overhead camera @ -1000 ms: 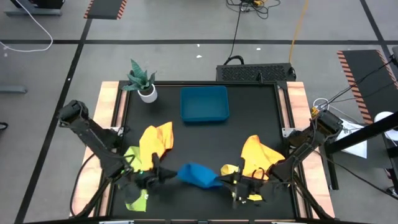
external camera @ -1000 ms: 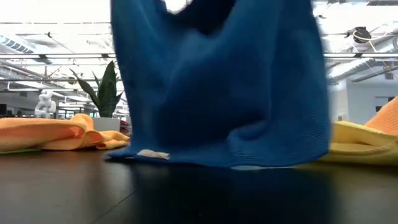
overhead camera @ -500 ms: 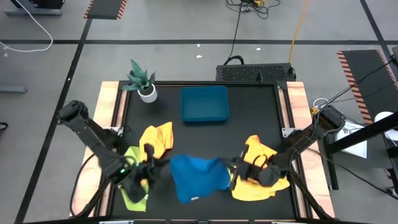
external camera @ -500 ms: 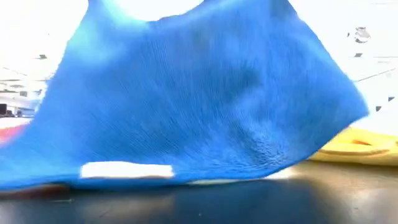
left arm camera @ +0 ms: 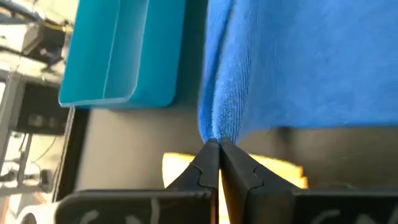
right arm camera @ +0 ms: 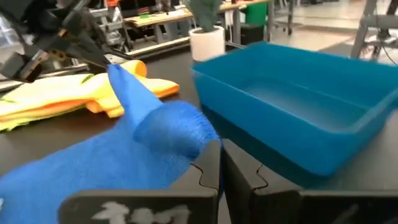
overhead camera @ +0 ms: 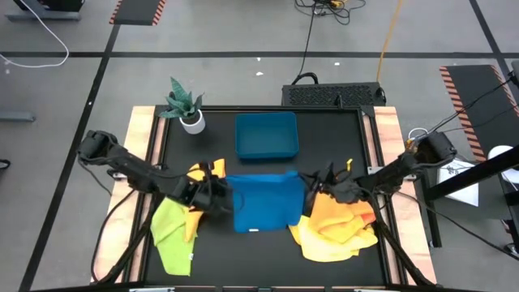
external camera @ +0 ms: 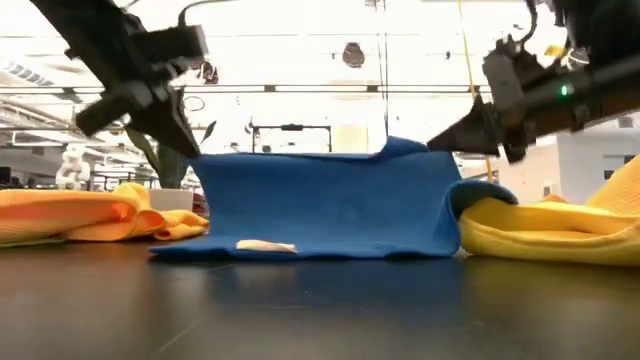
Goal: Fold microfiber towels
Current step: Fold the blue microfiber cloth
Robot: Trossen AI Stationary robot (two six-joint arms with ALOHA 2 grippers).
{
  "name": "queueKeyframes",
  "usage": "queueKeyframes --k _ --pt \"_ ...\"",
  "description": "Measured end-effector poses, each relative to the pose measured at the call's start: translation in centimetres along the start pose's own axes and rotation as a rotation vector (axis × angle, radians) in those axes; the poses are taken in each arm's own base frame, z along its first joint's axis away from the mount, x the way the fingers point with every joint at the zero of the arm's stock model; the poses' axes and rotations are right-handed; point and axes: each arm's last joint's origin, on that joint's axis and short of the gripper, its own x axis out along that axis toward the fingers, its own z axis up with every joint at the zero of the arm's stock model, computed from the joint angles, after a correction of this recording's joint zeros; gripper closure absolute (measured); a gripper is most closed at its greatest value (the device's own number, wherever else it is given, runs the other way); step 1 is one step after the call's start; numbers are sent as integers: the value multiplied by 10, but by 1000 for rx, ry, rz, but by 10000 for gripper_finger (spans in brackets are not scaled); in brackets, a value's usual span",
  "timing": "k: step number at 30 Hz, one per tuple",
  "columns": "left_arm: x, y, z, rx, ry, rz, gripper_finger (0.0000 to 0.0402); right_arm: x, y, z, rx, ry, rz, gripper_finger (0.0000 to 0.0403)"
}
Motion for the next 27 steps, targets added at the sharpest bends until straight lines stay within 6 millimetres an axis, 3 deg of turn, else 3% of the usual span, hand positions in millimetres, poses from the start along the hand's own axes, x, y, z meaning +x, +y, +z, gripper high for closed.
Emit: queueKeyframes --k 5,11,17,22,27 --pt "15 8 -6 -15 23 19 399 5 -11 -4 23 12 -14 403" --pt "18 11 -5 -27 32 5 397 9 -12 -1 10 24 37 401" --pt "15 7 -6 -1 25 -4 393 3 -3 15 -7 -24 240 339" --pt "13 4 -6 10 18 -11 398 -13 17 30 -86 -37 464 275" --pt "12 4 -6 25 12 -13 392 -17 63 33 -302 190 494 278"
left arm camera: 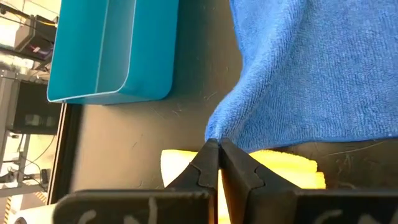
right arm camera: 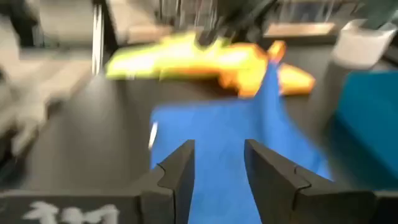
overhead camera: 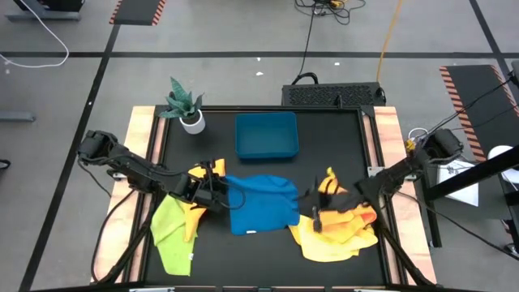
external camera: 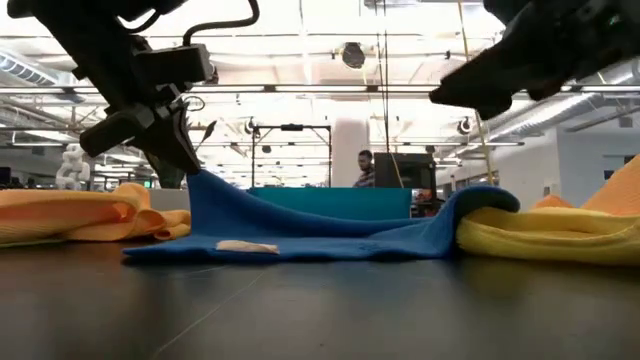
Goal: Fold microfiber towels
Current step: Fold the blue microfiber cloth
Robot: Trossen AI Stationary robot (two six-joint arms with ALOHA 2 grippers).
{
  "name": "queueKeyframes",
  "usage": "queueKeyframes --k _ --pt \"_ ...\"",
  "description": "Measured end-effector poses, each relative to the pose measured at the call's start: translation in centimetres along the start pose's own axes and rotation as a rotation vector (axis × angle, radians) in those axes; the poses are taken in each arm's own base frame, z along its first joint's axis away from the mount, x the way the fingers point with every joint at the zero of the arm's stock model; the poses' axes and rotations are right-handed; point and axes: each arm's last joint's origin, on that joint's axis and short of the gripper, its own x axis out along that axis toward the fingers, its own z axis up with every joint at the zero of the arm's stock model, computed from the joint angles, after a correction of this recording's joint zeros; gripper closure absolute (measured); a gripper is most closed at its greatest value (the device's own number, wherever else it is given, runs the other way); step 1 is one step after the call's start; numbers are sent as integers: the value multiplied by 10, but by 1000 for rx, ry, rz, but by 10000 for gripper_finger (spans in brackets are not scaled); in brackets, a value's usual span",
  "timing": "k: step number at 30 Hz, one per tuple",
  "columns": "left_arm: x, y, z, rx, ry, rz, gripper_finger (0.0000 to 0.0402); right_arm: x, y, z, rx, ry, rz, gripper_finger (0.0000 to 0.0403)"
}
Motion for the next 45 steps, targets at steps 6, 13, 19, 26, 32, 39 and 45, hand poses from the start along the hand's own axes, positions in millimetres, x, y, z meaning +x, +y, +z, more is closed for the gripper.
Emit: queueKeyframes --k 6,13,19,26,32,39,45 --pt "0 0 0 -13 -2 -1 395 15 40 8 -135 321 25 298" --pt "0 0 0 -12 1 0 398 20 48 -19 -9 602 70 305" --pt "0 0 0 -9 0 0 388 7 27 -38 67 842 -197 306" --pt "0 0 0 -9 -1 -2 397 -19 -21 -46 117 1022 -756 306" --pt "0 0 0 -8 -2 -5 388 -27 -44 -38 157 981 -956 306" --pt "0 0 2 -4 -17 -9 391 -6 -35 -7 122 642 -653 297" --pt "0 -2 2 -8 -16 -54 397 32 -27 23 -2 362 -327 287"
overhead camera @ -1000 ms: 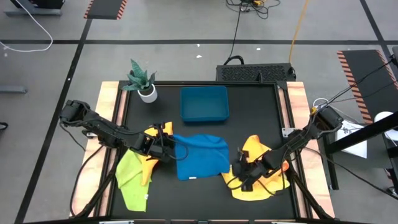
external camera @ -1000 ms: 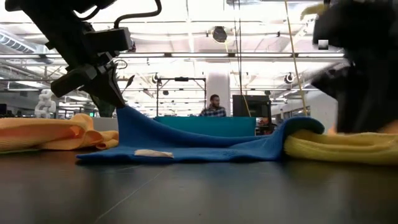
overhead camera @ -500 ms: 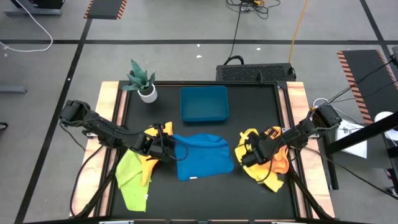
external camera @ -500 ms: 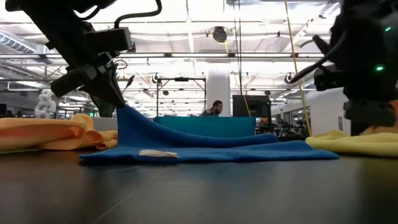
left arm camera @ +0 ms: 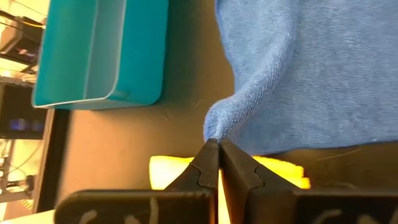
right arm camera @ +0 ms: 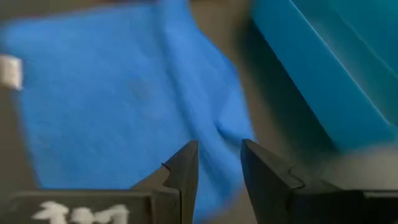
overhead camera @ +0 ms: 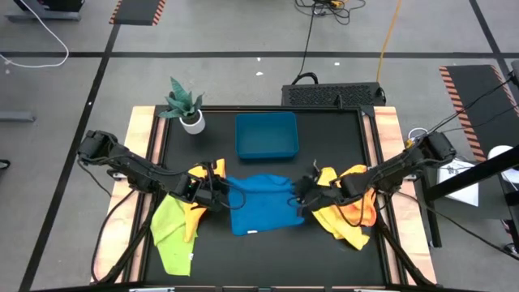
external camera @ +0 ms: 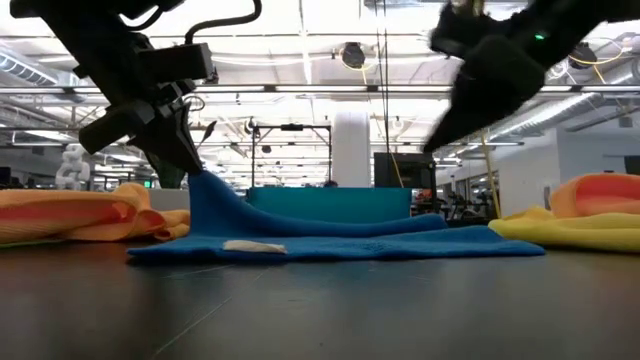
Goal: Fold microfiber towels
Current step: Fold the blue microfiber cloth
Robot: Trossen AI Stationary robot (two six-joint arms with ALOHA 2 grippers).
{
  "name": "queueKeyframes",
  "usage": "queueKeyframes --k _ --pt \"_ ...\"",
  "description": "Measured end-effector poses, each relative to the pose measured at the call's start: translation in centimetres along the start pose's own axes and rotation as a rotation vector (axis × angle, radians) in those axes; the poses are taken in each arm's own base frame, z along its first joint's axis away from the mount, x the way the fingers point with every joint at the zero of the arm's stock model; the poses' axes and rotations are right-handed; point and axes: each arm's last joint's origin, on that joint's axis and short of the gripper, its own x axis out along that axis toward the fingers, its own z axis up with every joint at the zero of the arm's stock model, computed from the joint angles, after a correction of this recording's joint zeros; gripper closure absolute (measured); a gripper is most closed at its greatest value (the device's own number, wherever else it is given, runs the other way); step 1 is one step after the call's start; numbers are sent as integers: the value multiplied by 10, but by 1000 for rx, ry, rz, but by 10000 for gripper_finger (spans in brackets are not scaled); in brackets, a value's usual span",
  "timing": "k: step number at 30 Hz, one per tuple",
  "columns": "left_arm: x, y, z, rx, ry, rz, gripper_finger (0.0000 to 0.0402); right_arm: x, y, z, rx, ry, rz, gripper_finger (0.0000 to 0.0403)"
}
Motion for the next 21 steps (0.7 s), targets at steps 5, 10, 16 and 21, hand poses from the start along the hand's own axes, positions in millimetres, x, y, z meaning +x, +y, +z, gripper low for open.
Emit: queueKeyframes --k 5,10,16,21 --pt "-1 -2 2 -6 -17 -16 387 36 -9 -3 -119 29 -46 274" --pt "-3 -5 2 12 -31 -30 392 67 -21 -11 -137 74 -69 264" --pt "-3 -5 3 7 -39 -35 388 84 -21 -22 -230 133 -18 264" --pt "-3 -5 3 8 -40 -35 385 87 -14 -26 -287 139 -2 264"
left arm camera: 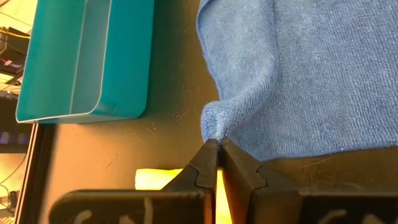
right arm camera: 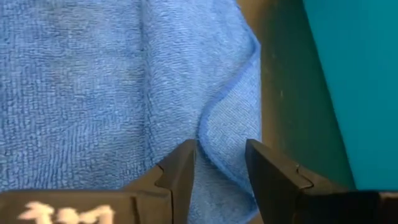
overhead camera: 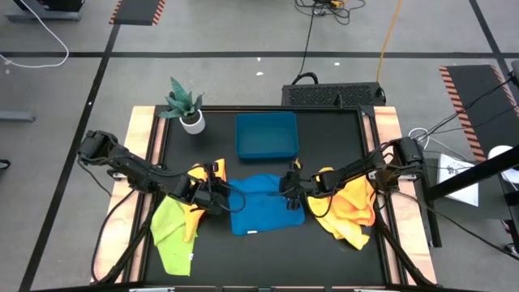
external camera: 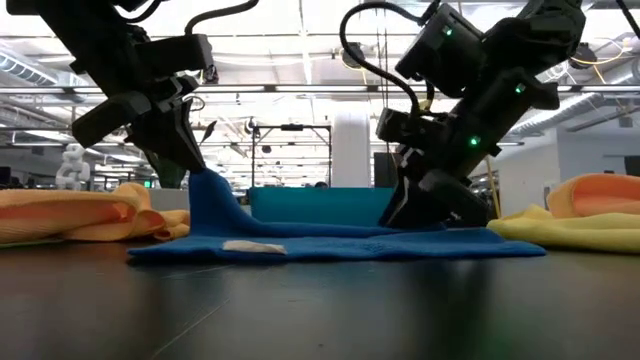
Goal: Fold microfiber towels
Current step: Fold the blue microfiber cloth
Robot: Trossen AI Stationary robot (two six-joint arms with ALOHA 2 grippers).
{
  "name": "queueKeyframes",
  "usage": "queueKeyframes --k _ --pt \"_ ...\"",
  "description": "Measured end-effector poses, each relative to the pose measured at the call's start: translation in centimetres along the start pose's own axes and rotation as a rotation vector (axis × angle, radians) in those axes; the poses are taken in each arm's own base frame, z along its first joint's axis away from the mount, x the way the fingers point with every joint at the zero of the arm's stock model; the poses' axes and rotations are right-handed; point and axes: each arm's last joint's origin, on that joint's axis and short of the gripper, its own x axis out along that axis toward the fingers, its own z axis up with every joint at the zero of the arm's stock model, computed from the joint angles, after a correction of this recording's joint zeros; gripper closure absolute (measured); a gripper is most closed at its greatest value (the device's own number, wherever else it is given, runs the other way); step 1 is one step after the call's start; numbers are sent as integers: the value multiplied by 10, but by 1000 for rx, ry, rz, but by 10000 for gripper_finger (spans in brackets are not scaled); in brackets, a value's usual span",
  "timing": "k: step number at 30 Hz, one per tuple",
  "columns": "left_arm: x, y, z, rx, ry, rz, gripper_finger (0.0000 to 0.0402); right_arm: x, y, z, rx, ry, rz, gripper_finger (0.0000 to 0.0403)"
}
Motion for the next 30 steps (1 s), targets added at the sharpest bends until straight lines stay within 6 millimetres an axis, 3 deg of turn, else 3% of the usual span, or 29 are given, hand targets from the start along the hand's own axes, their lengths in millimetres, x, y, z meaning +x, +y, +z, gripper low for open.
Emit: queueKeyframes --k 4,10,14,21,30 --pt "0 0 0 -1 0 -1 397 -1 3 1 -31 -11 18 264" --pt "0 0 0 -2 0 -4 383 1 -2 -1 -29 7 -40 269" --pt "0 0 0 -2 0 -5 391 1 -3 -1 -28 12 -66 299" --pt "0 0 0 -2 0 -5 385 0 -3 -2 -27 12 -61 395" --pt "0 0 0 -1 3 -13 394 -25 -11 15 43 -97 -83 401"
